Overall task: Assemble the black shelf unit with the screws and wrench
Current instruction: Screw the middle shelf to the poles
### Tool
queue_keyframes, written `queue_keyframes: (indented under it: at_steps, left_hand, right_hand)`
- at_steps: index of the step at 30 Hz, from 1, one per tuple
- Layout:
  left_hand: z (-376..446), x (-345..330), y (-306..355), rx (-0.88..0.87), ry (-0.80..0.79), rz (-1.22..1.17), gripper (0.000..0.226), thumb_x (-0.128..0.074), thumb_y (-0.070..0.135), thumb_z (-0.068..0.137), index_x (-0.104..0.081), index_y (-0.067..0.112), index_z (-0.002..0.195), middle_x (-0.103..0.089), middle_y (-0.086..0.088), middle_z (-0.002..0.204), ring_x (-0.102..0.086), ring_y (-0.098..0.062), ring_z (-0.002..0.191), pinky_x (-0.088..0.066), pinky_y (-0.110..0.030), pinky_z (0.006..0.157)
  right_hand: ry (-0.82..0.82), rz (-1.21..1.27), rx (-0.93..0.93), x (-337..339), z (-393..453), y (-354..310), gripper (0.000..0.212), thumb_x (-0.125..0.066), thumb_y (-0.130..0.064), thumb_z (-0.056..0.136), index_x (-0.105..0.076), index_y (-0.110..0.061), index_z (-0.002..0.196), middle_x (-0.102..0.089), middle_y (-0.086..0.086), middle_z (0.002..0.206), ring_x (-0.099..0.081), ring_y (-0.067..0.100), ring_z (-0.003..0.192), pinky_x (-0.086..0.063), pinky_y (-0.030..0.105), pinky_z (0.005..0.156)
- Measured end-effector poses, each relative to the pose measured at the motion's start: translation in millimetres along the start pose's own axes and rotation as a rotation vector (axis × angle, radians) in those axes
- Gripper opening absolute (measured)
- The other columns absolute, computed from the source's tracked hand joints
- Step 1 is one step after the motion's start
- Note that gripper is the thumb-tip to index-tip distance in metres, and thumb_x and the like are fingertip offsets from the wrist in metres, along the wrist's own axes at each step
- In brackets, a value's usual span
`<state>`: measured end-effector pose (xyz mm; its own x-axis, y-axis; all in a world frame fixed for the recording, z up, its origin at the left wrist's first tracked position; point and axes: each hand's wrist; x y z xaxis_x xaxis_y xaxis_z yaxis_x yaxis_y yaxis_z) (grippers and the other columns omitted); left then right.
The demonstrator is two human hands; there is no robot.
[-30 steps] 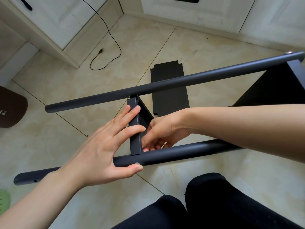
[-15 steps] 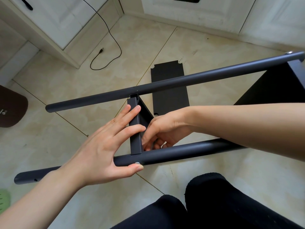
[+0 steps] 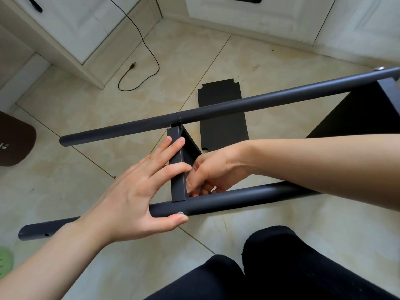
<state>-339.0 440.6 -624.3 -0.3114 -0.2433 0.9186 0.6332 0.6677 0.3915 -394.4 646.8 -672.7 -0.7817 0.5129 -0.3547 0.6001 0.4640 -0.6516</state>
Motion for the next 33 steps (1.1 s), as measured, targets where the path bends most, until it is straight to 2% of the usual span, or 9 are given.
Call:
queue_keyframes:
  at_steps: [5,9,15,20,25,29,33]
  left_hand:
    - [0.4,-0.7,-0.9,-0.005,0.004,0.007,0.071,-0.064,0.065,0.077,-0.045,0.034,0.138,-0.012,0.009,0.169,-0.012,-0.019,0.156,-0.034,-0.036,0.106]
    - [0.7,-0.5,-1.1,-0.009,0.003,-0.004,0.070,-0.064,0.066,0.077,-0.044,0.036,0.138,-0.012,0.010,0.169,-0.011,-0.018,0.156,-0.036,-0.035,0.104]
    - [1.3,0.0,-1.3,-0.015,0.004,-0.011,0.071,-0.065,0.066,0.077,-0.044,0.036,0.138,-0.012,0.009,0.169,-0.011,-0.018,0.156,-0.039,-0.034,0.101]
    - [1.4,-0.2,-1.4,-0.018,0.011,-0.002,0.072,-0.065,0.066,0.077,-0.047,0.033,0.138,-0.012,0.009,0.169,-0.012,-0.018,0.156,-0.039,-0.034,0.100]
    - [1.6,-1.0,-2.5,-0.018,0.013,0.001,0.072,-0.065,0.066,0.077,-0.049,0.031,0.138,-0.012,0.009,0.169,-0.012,-0.018,0.156,-0.040,-0.034,0.099]
    - [1.5,-2.4,-3.1,-0.026,0.015,0.013,0.072,-0.065,0.066,0.077,-0.049,0.030,0.138,-0.012,0.009,0.169,-0.012,-0.018,0.156,-0.037,-0.031,0.099]
    - [1.2,-3.0,-4.4,-0.033,0.022,0.020,0.073,-0.064,0.067,0.078,-0.048,0.030,0.139,-0.012,0.009,0.169,-0.012,-0.017,0.156,-0.034,-0.032,0.103]
  right_hand:
    - [0.050,-0.087,0.000,-0.9,0.6,-2.8,0.017,-0.057,-0.014,0.096,-0.065,-0.008,0.081,-0.062,0.000,0.062,-0.049,0.013,0.061,-0.040,0.023,0.060]
    - [0.009,-0.024,0.020,3.2,-2.4,-1.5,0.005,-0.061,-0.011,0.094,-0.065,-0.009,0.092,-0.066,0.003,0.076,-0.053,0.014,0.066,-0.044,0.024,0.063]
    - [-0.054,0.019,0.037,7.0,-1.0,1.6,0.007,-0.060,-0.011,0.095,-0.067,-0.010,0.094,-0.067,0.003,0.081,-0.061,0.014,0.072,-0.053,0.026,0.069]
    - [-0.065,0.039,0.004,5.2,0.8,1.9,0.008,-0.057,-0.012,0.097,-0.062,-0.005,0.097,-0.062,0.004,0.078,-0.059,0.015,0.072,-0.055,0.024,0.064]
    - [-0.054,0.075,-0.018,2.7,1.5,1.8,0.023,-0.053,-0.011,0.099,-0.061,-0.007,0.078,-0.062,0.003,0.068,-0.059,0.014,0.065,-0.053,0.020,0.055]
    - [-0.041,0.097,-0.034,1.0,0.6,1.1,0.022,-0.050,-0.010,0.100,-0.059,-0.005,0.080,-0.063,0.003,0.065,-0.062,0.010,0.055,-0.052,0.018,0.052]
    - [-0.043,0.080,-0.026,-0.9,-0.6,0.5,0.013,-0.050,-0.011,0.100,-0.058,-0.005,0.092,-0.060,0.007,0.076,-0.061,0.013,0.062,-0.054,0.019,0.058]
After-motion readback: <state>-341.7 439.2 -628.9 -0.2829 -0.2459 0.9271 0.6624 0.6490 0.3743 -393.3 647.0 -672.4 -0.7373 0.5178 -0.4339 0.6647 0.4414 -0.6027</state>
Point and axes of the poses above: each hand's wrist, its own z-axis towards the middle knuckle, its own x-axis out of the back of the hand, y = z × x
